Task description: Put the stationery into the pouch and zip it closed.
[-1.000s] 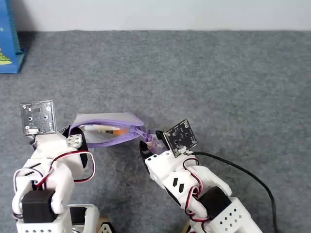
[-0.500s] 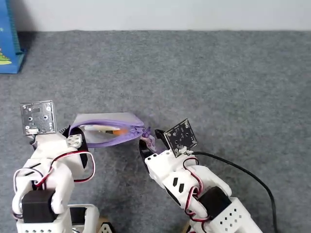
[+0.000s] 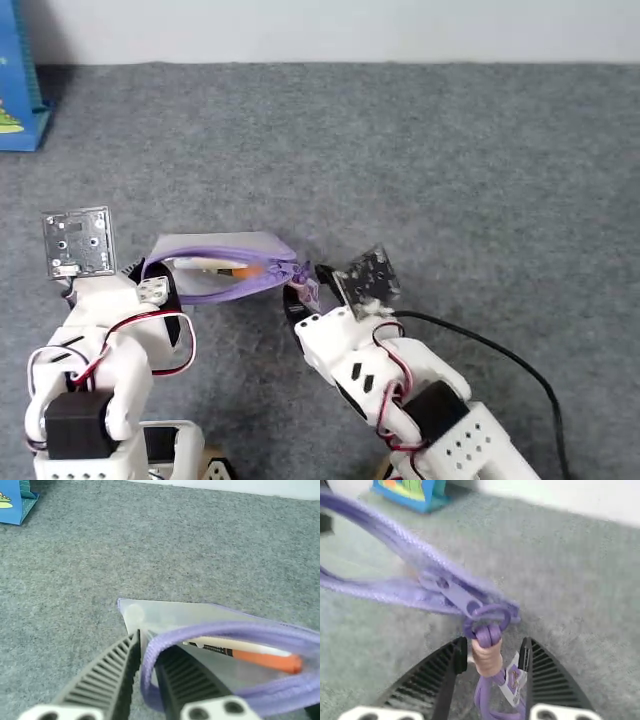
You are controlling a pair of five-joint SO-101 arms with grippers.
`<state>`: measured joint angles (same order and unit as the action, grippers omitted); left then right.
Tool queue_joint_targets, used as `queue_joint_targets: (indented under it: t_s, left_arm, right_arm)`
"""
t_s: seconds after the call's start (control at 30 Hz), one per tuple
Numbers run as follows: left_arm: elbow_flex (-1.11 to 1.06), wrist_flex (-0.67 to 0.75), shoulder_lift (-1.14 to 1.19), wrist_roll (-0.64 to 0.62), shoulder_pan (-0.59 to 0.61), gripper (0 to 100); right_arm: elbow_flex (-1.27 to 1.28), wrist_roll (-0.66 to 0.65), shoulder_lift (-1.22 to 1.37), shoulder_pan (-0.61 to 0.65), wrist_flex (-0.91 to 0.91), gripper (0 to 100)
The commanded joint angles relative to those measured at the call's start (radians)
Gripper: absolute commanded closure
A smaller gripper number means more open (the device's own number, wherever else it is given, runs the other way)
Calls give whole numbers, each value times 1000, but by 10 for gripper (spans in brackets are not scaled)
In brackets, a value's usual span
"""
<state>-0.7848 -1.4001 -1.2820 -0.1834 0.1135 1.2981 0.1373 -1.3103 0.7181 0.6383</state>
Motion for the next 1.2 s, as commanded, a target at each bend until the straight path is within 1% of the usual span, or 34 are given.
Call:
queue_joint_targets:
  t_s: [0.0,0.1,0.23,0.3,0.43,0.53,0.67,0.77,0.83,0.9,1.03,1.17]
  left_arm:
    - [8,32,-12,12,5,989]
    - [7,32,-12,12,5,989]
    - [7,31,-12,14,5,989]
    - [7,31,-12,14,5,989]
    - [7,31,-12,14,5,989]
    - [7,32,-12,15,5,989]
    - [5,64,-8,15,5,988]
    - [-12,138,-6,35,-2,988]
    - [-22,195,-6,60,-9,987]
    - [-30,232,-6,72,-49,971]
    - [-31,247,-5,66,-187,867]
    - [-30,262,-5,66,-298,837]
  right_arm:
    - [-20,6,58,1,-62,831]
    - [-20,6,73,2,-91,840]
    - [-20,0,73,2,-94,937]
    - [-20,-2,73,1,-94,966]
    - [-20,-2,71,1,-85,991]
    - [-17,-15,54,1,-74,991]
    - [-17,-58,-59,7,31,991]
    - [-18,-60,-182,8,147,991]
    - [-18,-84,-262,13,228,991]
    - [-18,-103,-337,38,302,991]
    - [-20,-109,-450,130,397,991]
    - [-63,-123,-483,182,449,991]
